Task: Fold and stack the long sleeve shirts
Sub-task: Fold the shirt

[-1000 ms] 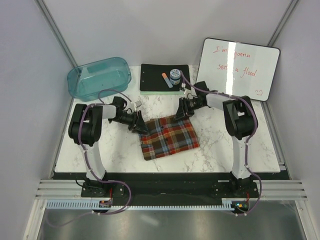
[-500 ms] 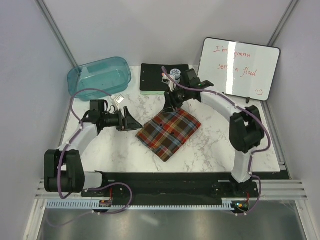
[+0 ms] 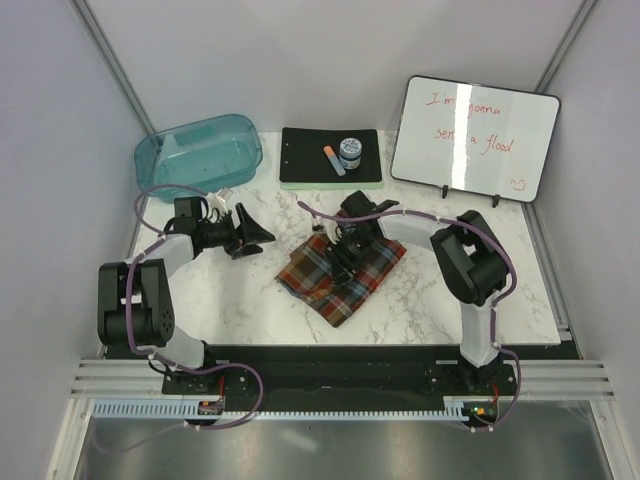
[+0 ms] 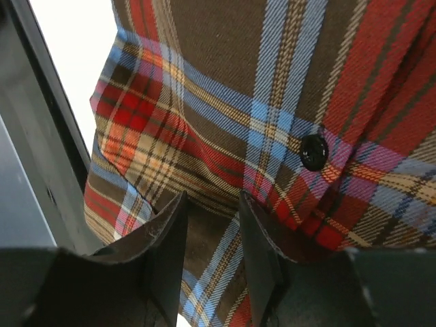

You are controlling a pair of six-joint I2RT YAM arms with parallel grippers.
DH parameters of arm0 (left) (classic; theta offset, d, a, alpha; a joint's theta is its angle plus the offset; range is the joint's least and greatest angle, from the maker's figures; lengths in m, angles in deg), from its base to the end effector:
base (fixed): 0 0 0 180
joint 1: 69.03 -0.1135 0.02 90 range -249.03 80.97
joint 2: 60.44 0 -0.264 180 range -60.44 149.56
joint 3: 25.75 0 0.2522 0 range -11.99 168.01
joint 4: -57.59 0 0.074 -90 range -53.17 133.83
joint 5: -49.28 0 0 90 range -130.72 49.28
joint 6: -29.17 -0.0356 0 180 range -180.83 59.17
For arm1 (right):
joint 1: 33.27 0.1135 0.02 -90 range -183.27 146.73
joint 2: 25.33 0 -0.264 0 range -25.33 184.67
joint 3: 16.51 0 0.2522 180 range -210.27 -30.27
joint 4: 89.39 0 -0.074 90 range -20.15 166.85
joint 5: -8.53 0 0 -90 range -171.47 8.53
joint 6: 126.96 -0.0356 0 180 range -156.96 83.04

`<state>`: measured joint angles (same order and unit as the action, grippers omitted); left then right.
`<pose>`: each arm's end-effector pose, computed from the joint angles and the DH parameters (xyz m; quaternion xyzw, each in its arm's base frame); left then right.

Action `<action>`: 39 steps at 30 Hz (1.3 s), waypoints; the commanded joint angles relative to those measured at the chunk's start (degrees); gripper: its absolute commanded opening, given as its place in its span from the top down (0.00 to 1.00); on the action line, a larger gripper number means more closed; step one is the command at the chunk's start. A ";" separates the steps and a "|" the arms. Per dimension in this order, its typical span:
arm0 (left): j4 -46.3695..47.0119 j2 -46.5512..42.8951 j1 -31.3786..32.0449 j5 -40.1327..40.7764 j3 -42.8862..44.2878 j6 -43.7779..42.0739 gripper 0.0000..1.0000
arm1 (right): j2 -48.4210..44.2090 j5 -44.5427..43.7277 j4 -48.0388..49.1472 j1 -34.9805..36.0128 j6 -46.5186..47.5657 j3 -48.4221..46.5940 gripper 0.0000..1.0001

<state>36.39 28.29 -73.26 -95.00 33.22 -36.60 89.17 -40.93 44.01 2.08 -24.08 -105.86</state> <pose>0.2941 -0.0072 0.1786 -0.0584 0.8505 -0.4750 0.2182 0.3042 0.2442 0.1506 -0.4286 0.8229 0.3645 0.0793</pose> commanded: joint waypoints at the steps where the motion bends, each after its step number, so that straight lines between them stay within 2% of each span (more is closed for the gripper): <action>1: 2.60 -2.42 0.54 -1.00 -5.11 3.45 0.15 | -2.34 -4.67 -22.76 -5.89 27.33 2.29 0.56; 4: 4.70 -3.21 2.29 -1.09 -9.16 4.77 0.16 | -2.96 -4.60 -37.96 -11.96 43.42 -4.01 0.54; 5: 7.15 -3.91 3.60 -0.83 -10.22 5.99 0.16 | -3.05 -2.85 -44.79 -13.11 45.72 -6.91 0.50; 6: 9.79 -3.91 5.79 -0.56 -11.88 6.79 0.16 | -2.97 -0.83 -47.55 -14.77 48.26 -12.59 0.49; 8: 15.32 -2.69 9.75 0.83 -12.78 9.76 0.16 | -2.88 3.49 -50.56 -15.84 47.24 -17.11 0.47; 10: 19.64 -0.94 13.87 1.54 -13.57 12.58 0.16 | -2.96 5.33 -48.82 -17.24 41.74 -18.98 0.47; 12: 26.84 1.96 16.70 3.39 -13.66 16.28 0.15 | -3.84 4.56 -38.92 -18.47 33.91 -15.49 0.47; 13: 29.65 3.02 19.06 4.18 -13.48 17.33 0.15 | -4.10 3.77 -35.05 -18.65 27.17 -13.90 0.47; 14: 31.42 4.25 20.04 6.01 -12.96 19.08 0.15 | -4.45 2.46 -27.44 -18.83 24.06 -12.31 0.46; 17: 37.49 10.83 23.21 8.57 -10.32 23.74 0.14 | -3.76 -0.27 -15.98 -18.30 13.61 -7.64 0.47; 20: 41.54 16.03 26.72 11.29 -7.43 26.21 0.14 | 0.97 -1.94 -10.96 -18.04 7.63 -8.16 0.47; 27: 42.86 22.27 32.26 19.73 -4.08 30.26 0.20 | 5.03 -6.78 -9.61 -17.95 5.92 -9.66 0.48; 35: 46.81 26.49 33.58 20.62 -3.55 34.83 0.28 | 5.47 -6.96 -9.96 -17.95 6.98 -9.05 0.48; 39: 45.42 25.36 33.32 20.27 -3.72 34.66 0.42 | 5.21 -6.34 -9.96 -17.86 6.54 -8.96 0.48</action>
<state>85.41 52.26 -40.24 -80.22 30.05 -1.72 92.53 -43.86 29.78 -16.14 -17.98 -114.48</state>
